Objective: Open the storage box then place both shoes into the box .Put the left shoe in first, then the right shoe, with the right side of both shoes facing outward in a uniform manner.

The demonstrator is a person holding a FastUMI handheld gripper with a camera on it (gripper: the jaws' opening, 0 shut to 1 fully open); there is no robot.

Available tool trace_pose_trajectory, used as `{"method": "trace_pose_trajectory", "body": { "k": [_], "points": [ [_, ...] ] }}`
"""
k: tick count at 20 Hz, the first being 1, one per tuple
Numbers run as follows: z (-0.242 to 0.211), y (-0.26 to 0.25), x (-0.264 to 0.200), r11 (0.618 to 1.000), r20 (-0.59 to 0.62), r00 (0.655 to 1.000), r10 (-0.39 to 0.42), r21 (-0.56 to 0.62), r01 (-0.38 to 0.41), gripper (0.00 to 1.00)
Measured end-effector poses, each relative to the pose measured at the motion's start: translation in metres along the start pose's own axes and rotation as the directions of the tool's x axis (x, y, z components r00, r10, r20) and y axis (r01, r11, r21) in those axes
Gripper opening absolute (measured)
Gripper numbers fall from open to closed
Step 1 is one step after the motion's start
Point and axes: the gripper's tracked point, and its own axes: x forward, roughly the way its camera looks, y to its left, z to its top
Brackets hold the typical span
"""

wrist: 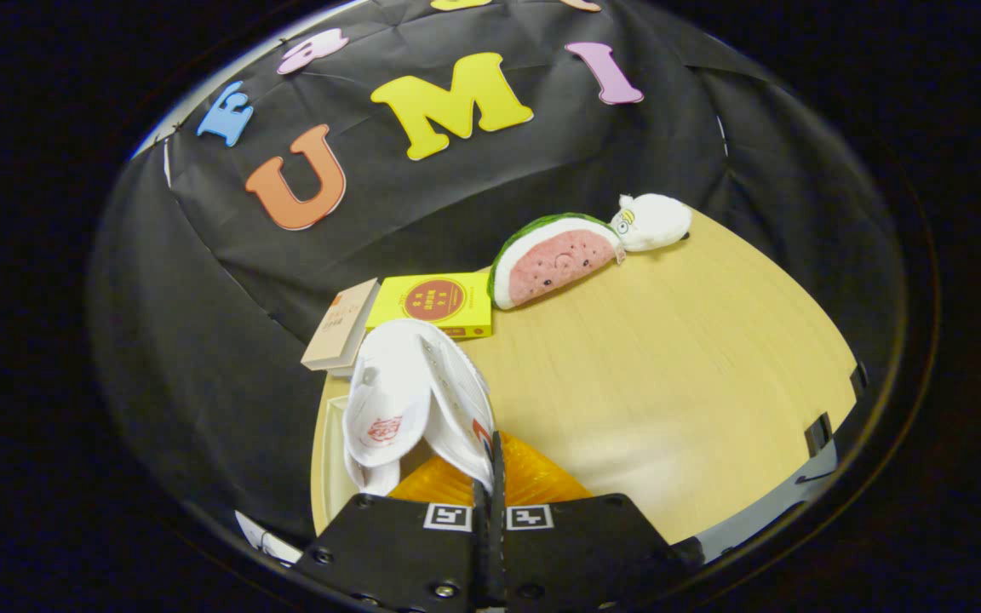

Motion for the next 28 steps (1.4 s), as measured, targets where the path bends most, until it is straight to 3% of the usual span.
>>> {"method": "trace_pose_trajectory", "body": {
  "k": [5,12,21,28],
  "points": [
    [-0.026,0.039,0.012,0.995,0.043,0.994,-0.096,0.028,0.095,0.00],
    [-0.047,0.047,0.037,0.965,0.111,0.959,-0.263,0.016,0.263,0.00],
    [-0.070,0.054,0.063,0.927,0.155,0.922,-0.354,-0.069,0.368,0.00],
    [-0.075,0.065,0.071,0.934,0.157,0.924,-0.350,-0.013,0.356,0.00]
  ]
}}
